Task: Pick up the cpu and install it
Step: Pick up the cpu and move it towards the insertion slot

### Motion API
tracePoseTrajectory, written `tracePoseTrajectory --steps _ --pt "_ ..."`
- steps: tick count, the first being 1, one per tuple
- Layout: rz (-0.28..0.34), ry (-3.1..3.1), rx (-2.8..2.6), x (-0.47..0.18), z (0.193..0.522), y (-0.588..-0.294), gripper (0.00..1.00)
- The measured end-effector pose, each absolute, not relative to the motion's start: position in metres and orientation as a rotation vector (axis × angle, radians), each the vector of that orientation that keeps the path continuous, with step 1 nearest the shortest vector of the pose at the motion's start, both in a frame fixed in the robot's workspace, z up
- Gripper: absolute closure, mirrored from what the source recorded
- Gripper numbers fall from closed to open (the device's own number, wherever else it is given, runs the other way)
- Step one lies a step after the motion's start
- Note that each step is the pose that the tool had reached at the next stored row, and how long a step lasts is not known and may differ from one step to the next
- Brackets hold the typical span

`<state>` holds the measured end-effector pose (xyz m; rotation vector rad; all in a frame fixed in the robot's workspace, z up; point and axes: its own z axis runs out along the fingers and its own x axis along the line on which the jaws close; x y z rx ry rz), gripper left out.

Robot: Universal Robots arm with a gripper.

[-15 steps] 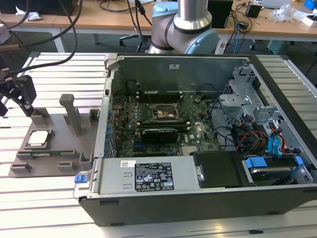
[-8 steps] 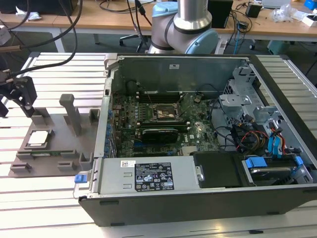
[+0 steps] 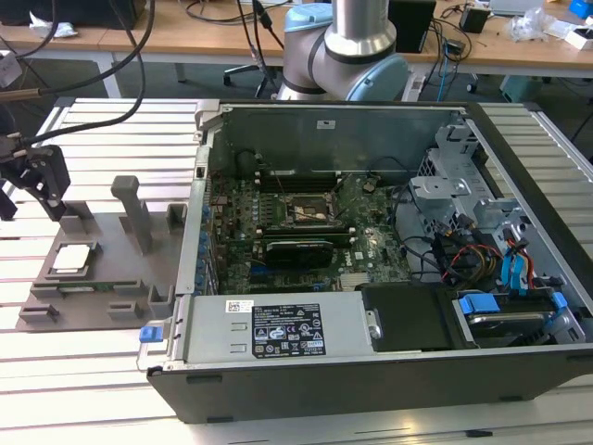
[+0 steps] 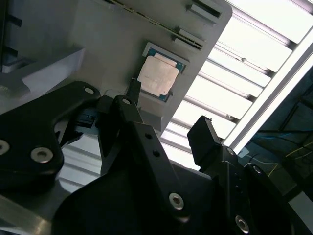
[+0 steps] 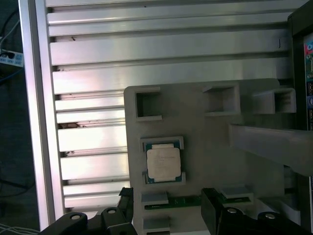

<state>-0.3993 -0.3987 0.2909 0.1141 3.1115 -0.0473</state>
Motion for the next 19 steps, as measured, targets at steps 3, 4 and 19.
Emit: tracePoseTrajectory --steps 3,4,19 --pt "-0.047 3.112 0.114 -0.3993 0.2896 -0.3987 0.34" --pt "-0.047 3.111 0.114 -0.3993 0.289 -0.3986 0.34" --pt "-0.047 3.112 0.114 -0.3993 0.2836 -0.3987 0.34"
